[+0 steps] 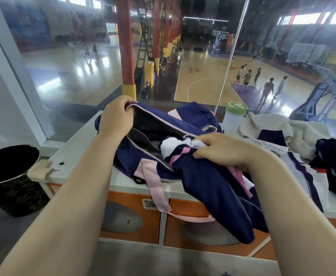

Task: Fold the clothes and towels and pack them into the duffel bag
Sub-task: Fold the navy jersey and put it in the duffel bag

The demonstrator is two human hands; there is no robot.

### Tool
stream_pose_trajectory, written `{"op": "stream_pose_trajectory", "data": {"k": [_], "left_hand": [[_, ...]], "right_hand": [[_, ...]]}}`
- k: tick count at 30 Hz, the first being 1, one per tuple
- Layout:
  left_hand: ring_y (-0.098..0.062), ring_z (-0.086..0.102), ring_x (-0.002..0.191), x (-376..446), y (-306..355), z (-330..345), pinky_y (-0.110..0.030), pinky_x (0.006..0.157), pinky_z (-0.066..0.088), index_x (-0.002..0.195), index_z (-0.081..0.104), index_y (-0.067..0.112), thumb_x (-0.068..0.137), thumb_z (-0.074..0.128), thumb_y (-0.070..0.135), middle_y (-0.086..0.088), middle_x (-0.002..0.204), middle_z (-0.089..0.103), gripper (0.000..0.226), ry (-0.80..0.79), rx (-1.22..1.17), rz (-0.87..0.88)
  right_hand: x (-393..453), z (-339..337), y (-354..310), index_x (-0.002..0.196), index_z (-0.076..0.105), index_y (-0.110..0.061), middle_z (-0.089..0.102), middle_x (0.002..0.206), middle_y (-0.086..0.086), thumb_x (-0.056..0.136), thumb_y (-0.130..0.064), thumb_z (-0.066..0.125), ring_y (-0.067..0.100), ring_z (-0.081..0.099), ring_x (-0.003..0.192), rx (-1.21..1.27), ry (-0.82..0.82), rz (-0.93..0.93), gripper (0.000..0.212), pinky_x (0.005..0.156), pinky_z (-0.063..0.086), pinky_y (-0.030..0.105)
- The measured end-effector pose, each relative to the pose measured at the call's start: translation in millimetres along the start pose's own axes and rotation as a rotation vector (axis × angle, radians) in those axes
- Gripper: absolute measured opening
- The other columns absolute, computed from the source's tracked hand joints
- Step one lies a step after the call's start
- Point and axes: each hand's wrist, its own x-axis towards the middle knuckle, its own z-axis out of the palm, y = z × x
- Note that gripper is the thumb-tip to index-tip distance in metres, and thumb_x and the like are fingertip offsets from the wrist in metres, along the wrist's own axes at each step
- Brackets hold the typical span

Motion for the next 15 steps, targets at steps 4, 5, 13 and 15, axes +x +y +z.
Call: {"op": "stream_pose_trajectory", "data": {"k": [4, 5, 13, 15], "left_hand": [[-0.019, 0.056, 0.103, 3.6, 8.2, -2.0, -0.03, 0.081, 0.04, 0.119, 0.056, 0.02, 0.098, 0.044, 0.014, 0.001, 0.115, 0.062, 0.025, -0.097, 0.027, 0.047], [-0.022, 0.057, 0.103, 3.8, 5.1, -2.8, -0.031, 0.082, 0.042, 0.122, 0.053, 0.021, 0.098, 0.046, 0.015, -0.001, 0.117, 0.061, 0.025, -0.21, 0.099, 0.075], [-0.015, 0.05, 0.055, -17.2, -24.1, -0.5, -0.025, 0.042, 0.036, 0.104, 0.051, 0.022, 0.076, 0.063, 0.006, -0.001, 0.069, 0.053, 0.034, -0.839, 0.496, -0.099], [-0.015, 0.05, 0.052, -23.5, -28.0, 4.4, -0.023, 0.04, 0.036, 0.098, 0.053, 0.018, 0.08, 0.06, 0.005, -0.003, 0.065, 0.052, 0.024, -0.868, 0.553, -0.114]], "right_hand": [[7.8, 23.0, -7.2, 0.079, 0.051, -0.006, 0.055, 0.078, 0.006, 0.085, -0.022, 0.055, 0.021, 0.05, 0.075, -0.103, -0.016, 0.012, 0.017, 0.067, 0.037, 0.035], [9.0, 27.1, -7.0, 0.082, 0.052, -0.004, 0.055, 0.079, 0.006, 0.086, -0.02, 0.054, 0.021, 0.048, 0.074, -0.103, -0.012, 0.016, 0.017, 0.064, 0.035, 0.034], [12.6, 31.2, 0.0, 0.083, 0.05, -0.004, 0.055, 0.081, 0.005, 0.087, -0.015, 0.051, 0.017, 0.047, 0.075, -0.019, -0.026, 0.039, 0.011, 0.064, 0.032, 0.032], [11.6, 30.7, 0.5, 0.086, 0.051, -0.003, 0.057, 0.084, 0.006, 0.087, -0.014, 0.051, 0.018, 0.048, 0.076, -0.021, -0.03, 0.044, 0.012, 0.066, 0.033, 0.032]]}}
